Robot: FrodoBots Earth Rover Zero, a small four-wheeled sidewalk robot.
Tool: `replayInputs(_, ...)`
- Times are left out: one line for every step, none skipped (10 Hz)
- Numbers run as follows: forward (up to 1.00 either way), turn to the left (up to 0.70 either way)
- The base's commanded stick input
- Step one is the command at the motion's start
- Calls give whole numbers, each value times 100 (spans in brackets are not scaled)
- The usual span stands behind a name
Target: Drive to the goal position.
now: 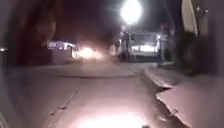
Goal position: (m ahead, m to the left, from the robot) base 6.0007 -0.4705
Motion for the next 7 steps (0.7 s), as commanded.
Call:
replayInputs(70,1)
replayInputs(70,1)
replayInputs(70,1)
replayInputs(70,1)
replayInputs(70,1)
replayInputs(70,1)
replayInputs(70,1)
